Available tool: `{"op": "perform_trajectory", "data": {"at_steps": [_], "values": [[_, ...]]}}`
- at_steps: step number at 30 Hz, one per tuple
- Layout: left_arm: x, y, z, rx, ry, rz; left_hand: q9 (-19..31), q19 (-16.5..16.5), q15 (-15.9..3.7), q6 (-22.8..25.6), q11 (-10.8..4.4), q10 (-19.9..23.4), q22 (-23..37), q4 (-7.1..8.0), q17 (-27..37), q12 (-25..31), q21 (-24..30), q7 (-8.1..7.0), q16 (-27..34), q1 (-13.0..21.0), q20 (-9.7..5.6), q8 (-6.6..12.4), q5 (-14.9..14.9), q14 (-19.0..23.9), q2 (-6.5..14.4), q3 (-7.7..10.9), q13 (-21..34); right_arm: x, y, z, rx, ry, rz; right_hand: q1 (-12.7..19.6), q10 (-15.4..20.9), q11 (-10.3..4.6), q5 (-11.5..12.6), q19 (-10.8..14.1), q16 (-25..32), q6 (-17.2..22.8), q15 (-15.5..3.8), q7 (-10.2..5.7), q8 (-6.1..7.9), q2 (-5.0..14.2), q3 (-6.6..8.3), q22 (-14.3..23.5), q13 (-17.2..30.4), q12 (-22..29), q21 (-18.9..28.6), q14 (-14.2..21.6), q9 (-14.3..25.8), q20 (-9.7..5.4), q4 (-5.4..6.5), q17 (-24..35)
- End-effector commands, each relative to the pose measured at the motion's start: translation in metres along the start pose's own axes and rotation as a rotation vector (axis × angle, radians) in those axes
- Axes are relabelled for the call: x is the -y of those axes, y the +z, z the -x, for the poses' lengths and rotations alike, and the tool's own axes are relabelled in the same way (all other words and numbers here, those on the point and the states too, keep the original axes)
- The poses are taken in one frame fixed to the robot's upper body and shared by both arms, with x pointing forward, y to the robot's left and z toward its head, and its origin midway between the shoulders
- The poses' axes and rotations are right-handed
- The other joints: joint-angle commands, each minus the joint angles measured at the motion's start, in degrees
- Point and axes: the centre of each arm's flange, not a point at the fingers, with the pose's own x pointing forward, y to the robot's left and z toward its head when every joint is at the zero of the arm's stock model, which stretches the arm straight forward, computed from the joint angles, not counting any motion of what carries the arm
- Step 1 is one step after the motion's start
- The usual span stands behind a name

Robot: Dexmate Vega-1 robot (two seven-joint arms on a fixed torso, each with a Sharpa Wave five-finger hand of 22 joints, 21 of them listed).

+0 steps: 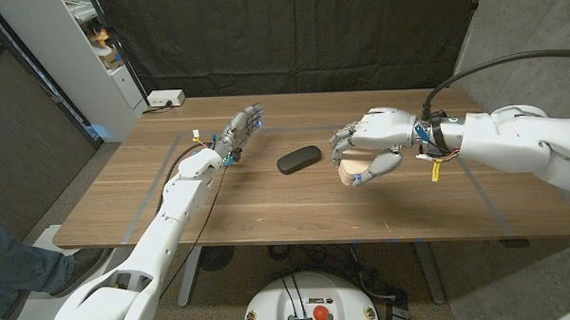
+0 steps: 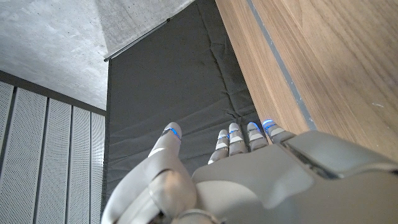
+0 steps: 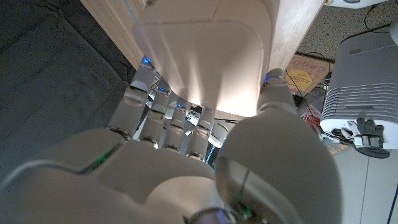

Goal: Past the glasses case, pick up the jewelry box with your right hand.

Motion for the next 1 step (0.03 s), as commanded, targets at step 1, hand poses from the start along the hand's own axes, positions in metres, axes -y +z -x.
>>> {"op": "perform_trajectory", "data": {"at_steps": [1], "values": [[-0.0044, 0.0006, -0.0008, 0.002, -0.002, -0.002, 0.2, -0.21, 0.29, 0.25, 0.22, 0.04, 0.28, 0.1, 0.13, 0.23, 0.12, 0.23, 0.35, 0.39, -0.45, 0.32, -0.27, 0.19, -0.16, 0.46, 0.09, 0.0036, 0.0002, -0.0023, -0.006, 0.01, -0.011, 9.77, 2.25, -1.72, -0.2, 0.32, -0.06, 0.39, -6.3, 0.07, 0.62, 10.73, 3.04, 0.06, 0.29, 0.46, -0.02, 3.89, 0.31, -0.05, 2.45, 0.24]]}}
